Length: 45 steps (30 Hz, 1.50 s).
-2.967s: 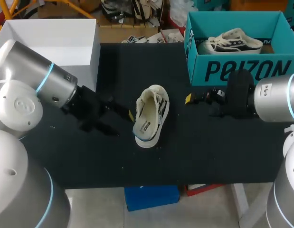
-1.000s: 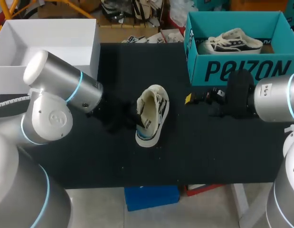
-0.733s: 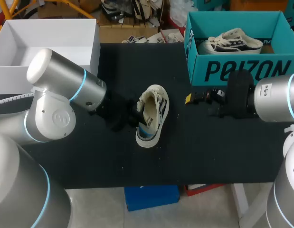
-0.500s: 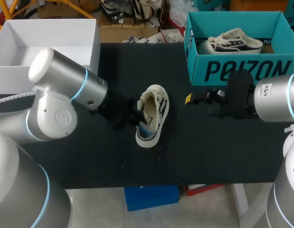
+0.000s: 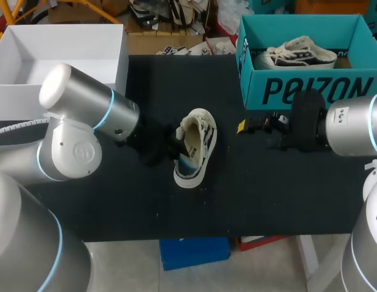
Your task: Take the shoe out of the shoebox, open the shoe tongue, remove and reinsert the insole, then place the shoe into the shoebox
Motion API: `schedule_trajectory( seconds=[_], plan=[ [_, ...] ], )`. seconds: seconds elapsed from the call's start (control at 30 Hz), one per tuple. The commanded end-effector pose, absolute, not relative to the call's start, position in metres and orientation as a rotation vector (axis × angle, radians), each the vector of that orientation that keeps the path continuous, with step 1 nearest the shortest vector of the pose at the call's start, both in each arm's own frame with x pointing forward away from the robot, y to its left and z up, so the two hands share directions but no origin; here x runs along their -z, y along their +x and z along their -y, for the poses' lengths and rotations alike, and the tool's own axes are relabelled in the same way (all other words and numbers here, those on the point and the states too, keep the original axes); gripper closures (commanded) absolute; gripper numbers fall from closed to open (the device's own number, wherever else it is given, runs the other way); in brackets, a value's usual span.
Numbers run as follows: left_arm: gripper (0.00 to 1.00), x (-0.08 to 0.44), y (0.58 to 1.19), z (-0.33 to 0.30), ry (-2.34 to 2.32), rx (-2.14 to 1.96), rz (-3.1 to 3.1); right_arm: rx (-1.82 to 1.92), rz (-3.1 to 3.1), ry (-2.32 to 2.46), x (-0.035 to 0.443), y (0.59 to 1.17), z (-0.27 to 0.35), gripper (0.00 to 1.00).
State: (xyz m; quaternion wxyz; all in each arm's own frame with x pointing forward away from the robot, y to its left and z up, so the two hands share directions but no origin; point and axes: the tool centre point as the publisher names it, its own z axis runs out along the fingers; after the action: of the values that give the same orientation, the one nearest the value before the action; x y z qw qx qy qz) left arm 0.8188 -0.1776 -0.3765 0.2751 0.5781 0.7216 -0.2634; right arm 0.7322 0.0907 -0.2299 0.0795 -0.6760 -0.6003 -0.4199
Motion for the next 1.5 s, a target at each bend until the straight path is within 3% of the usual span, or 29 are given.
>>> schedule_trajectory(
  seconds=[0.03,0.3,0.37,0.4,0.43,0.47,0.93,0.97,1.0,1.03,1.07,1.13,1.5],
  plan=[
    [1.0,0.382,0.825,0.185,1.545,0.7,-1.948,1.254,1.797,-2.025,0.23,0.732,-0.091,0.0],
    [0.98,0.381,0.819,0.193,1.546,0.722,-1.947,1.254,1.797,-2.025,0.23,0.732,-0.091,0.0],
    [0.6,0.377,0.814,0.192,1.55,0.742,-1.947,1.254,1.797,-2.025,0.23,0.732,-0.091,0.0],
    [0.18,0.374,0.813,0.191,1.555,0.75,-1.943,1.254,1.797,-2.025,0.23,0.732,-0.091,0.0],
    [0.05,0.37,0.81,0.19,1.554,0.768,-1.935,1.254,1.797,-2.025,0.23,0.732,-0.091,0.0],
    [0.0,0.366,0.807,0.188,1.55,0.795,-1.932,1.254,1.797,-2.025,0.23,0.732,-0.091,0.0],
    [0.0,0.314,0.796,0.149,1.59,0.724,-1.898,1.254,1.797,-2.025,0.23,0.732,-0.091,0.0],
    [0.23,0.313,0.797,0.148,1.605,0.696,-1.906,1.254,1.797,-2.025,0.23,0.732,-0.091,0.0],
    [0.23,0.312,0.797,0.148,1.615,0.685,-1.918,1.254,1.797,-2.025,0.23,0.732,-0.091,0.0],
    [0.56,0.312,0.798,0.148,1.635,0.665,-1.924,1.254,1.797,-2.025,0.23,0.732,-0.091,0.0],
    [0.65,0.313,0.797,0.148,1.66,0.638,-1.926,1.254,1.797,-2.025,0.23,0.732,-0.091,0.0],
    [1.0,0.316,0.795,0.147,1.697,0.608,-1.945,1.254,1.797,-2.025,0.23,0.732,-0.091,0.0],
    [1.0,0.343,0.791,0.146,1.816,0.512,-2.038,1.254,1.797,-2.025,0.23,0.732,-0.091,0.0]
  ],
)
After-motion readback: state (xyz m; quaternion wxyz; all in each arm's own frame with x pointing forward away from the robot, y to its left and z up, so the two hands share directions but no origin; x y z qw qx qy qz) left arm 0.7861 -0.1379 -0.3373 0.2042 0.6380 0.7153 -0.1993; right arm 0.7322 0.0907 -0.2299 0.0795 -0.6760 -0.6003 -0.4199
